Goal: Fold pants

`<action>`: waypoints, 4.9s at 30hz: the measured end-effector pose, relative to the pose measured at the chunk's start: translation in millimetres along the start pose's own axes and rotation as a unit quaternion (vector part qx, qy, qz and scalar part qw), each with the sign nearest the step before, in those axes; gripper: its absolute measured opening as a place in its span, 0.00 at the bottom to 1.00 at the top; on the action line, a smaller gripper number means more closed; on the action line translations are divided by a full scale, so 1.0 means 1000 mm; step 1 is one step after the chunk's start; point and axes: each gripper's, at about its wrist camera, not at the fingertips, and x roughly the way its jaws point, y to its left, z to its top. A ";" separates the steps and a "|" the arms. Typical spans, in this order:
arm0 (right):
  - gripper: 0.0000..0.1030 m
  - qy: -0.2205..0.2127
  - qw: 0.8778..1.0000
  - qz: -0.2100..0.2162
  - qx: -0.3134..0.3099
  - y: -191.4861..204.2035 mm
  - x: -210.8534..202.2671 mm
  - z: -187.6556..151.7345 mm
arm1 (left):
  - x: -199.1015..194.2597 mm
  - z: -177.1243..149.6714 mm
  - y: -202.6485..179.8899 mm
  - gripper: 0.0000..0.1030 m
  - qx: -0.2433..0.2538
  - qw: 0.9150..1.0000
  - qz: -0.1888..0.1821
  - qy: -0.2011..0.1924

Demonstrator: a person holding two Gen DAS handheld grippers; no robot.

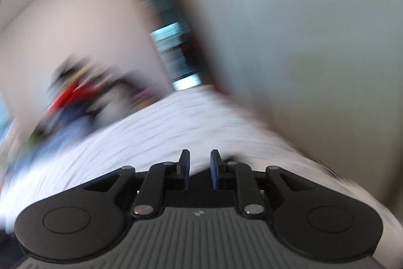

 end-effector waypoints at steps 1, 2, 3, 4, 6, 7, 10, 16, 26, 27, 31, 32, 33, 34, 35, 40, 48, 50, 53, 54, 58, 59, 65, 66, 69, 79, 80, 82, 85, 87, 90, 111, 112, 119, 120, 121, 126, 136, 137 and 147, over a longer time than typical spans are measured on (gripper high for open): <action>0.19 0.028 0.997 0.045 -0.060 0.029 0.014 0.003 | 0.002 -0.004 0.019 0.77 -0.016 0.999 0.034 0.014; 0.19 0.050 0.988 0.091 -0.114 0.057 0.028 0.002 | 0.003 -0.009 0.039 0.76 -0.033 0.997 0.069 0.029; 0.19 0.067 0.976 0.132 -0.161 0.085 0.043 -0.001 | 0.003 -0.014 0.059 0.76 -0.054 0.993 0.098 0.041; 0.19 0.086 0.961 0.167 -0.205 0.112 0.060 -0.005 | 0.000 -0.020 0.079 0.76 -0.080 0.988 0.120 0.050; 0.19 0.109 0.927 0.233 -0.272 0.161 0.094 -0.015 | -0.006 -0.031 0.116 0.76 -0.132 0.978 0.148 0.066; 0.19 0.124 0.910 0.262 -0.296 0.183 0.112 -0.020 | -0.010 -0.034 0.131 0.76 -0.153 0.972 0.162 0.074; 0.19 0.180 0.871 0.333 -0.313 0.239 0.163 -0.031 | -0.020 -0.045 0.162 0.77 -0.199 0.958 0.191 0.081; 0.19 0.276 0.845 0.390 -0.240 0.298 0.243 -0.046 | -0.029 -0.055 0.182 0.77 -0.222 0.955 0.177 0.080; 0.04 0.337 0.811 0.439 -0.190 0.325 0.291 -0.060 | -0.013 -0.066 0.179 0.77 -0.207 0.959 0.177 0.076; 0.03 0.323 0.820 0.430 -0.196 0.328 0.290 -0.058 | -0.012 -0.065 0.181 0.77 -0.209 0.959 0.176 0.076; 0.02 0.289 0.837 0.408 -0.220 0.348 0.295 -0.052 | -0.002 -0.061 0.184 0.77 -0.221 0.957 0.167 0.080; 0.03 0.285 0.840 0.401 -0.229 0.354 0.295 -0.054 | 0.000 -0.060 0.183 0.77 -0.222 0.957 0.163 0.084; 0.03 0.284 0.846 0.387 -0.233 0.357 0.296 -0.055 | 0.003 -0.058 0.182 0.77 -0.224 0.958 0.160 0.086; 0.03 0.279 0.856 0.366 -0.237 0.355 0.294 -0.053 | 0.004 -0.058 0.181 0.77 -0.224 0.958 0.157 0.087; 0.03 0.260 0.870 0.342 -0.244 0.349 0.287 -0.047 | 0.004 -0.057 0.179 0.77 -0.222 0.959 0.152 0.087; 0.04 0.152 0.905 0.260 -0.300 0.269 0.212 0.006 | 0.010 -0.049 0.168 0.79 -0.209 0.967 0.120 0.086; 0.07 0.276 0.869 0.249 -0.327 0.135 0.148 -0.010 | 0.048 -0.012 0.104 0.87 -0.119 0.989 0.039 0.076; 0.07 0.299 0.866 0.223 -0.333 0.127 0.158 -0.028 | 0.071 -0.005 0.085 0.87 -0.086 0.992 0.041 0.088; 0.06 0.280 0.884 0.201 -0.316 0.122 0.183 -0.037 | 0.117 0.003 0.062 0.86 -0.041 0.990 0.069 0.117; 0.07 0.270 0.897 0.197 -0.289 0.120 0.190 -0.032 | 0.127 0.006 0.059 0.87 -0.039 0.990 0.082 0.112; 0.08 0.232 0.929 0.145 -0.249 0.115 0.197 -0.014 | 0.127 0.023 0.060 0.83 -0.030 0.987 0.128 0.095; 0.08 0.225 0.929 0.162 -0.245 0.112 0.186 -0.010 | 0.118 0.023 0.061 0.85 -0.030 0.989 0.123 0.079; 0.10 0.261 0.896 0.183 -0.310 0.092 0.138 -0.021 | 0.120 0.017 0.052 0.88 -0.048 0.992 0.062 0.098; 0.10 0.266 0.898 0.161 -0.312 0.088 0.145 -0.027 | 0.131 0.016 0.045 0.87 -0.042 0.991 0.071 0.107; 0.10 0.241 0.932 0.154 -0.222 0.065 0.164 -0.020 | 0.142 0.024 0.032 0.90 -0.043 0.987 0.120 0.094; 1.00 0.176 0.952 -0.001 -0.251 0.017 0.096 -0.009 | 0.131 0.034 -0.025 0.92 -0.058 0.993 0.045 0.091; 1.00 0.179 0.950 -0.013 -0.255 0.013 0.098 -0.012 | 0.139 0.034 -0.030 0.93 -0.058 0.993 0.051 0.093; 1.00 0.189 0.947 -0.033 -0.256 0.003 0.122 -0.016 | 0.146 0.038 -0.033 0.96 -0.068 0.992 0.067 0.078; 1.00 0.195 0.965 -0.024 -0.174 -0.023 0.145 -0.006 | 0.140 0.050 -0.032 0.89 -0.070 0.991 0.076 0.089; 1.00 0.166 0.975 -0.031 -0.143 -0.031 0.128 0.005 | 0.123 0.049 -0.033 0.92 -0.066 0.993 0.069 0.071; 1.00 0.136 0.972 -0.020 -0.193 -0.028 0.103 0.007 | 0.119 0.048 -0.041 0.94 -0.063 0.994 0.059 0.070; 1.00 0.158 0.978 -0.036 -0.128 -0.063 0.065 -0.015 | 0.136 0.062 -0.084 0.95 -0.012 0.995 0.074 0.059; 1.00 0.124 0.984 -0.061 -0.111 -0.067 0.048 -0.011 | 0.129 0.064 -0.083 0.95 -0.015 0.996 0.075 0.048; 1.00 0.084 0.985 0.031 0.144 -0.134 -0.014 -0.018 | 0.111 0.076 -0.088 0.96 -0.042 0.998 0.036 0.037; 1.00 0.079 0.978 0.054 0.187 -0.143 -0.017 -0.023 | 0.112 0.076 -0.091 0.96 -0.042 0.998 0.029 0.040; 1.00 0.073 0.968 0.077 0.228 -0.150 -0.020 -0.027 | 0.114 0.074 -0.094 0.96 -0.040 0.998 0.027 0.045; 1.00 0.067 0.949 0.077 0.299 -0.156 -0.009 -0.037 | 0.120 0.067 -0.100 0.95 -0.038 0.997 0.036 0.062; 1.00 0.029 0.933 0.088 0.349 -0.163 0.011 -0.045 | 0.117 0.077 -0.094 0.95 -0.064 0.996 0.012 0.066; 1.00 0.027 0.934 0.087 0.345 -0.162 0.012 -0.044 | 0.118 0.078 -0.093 0.95 -0.070 0.995 0.001 0.073; 0.19 0.055 0.950 0.043 0.303 -0.153 0.037 -0.053 | 0.124 0.091 -0.093 0.93 -0.101 0.989 -0.047 0.097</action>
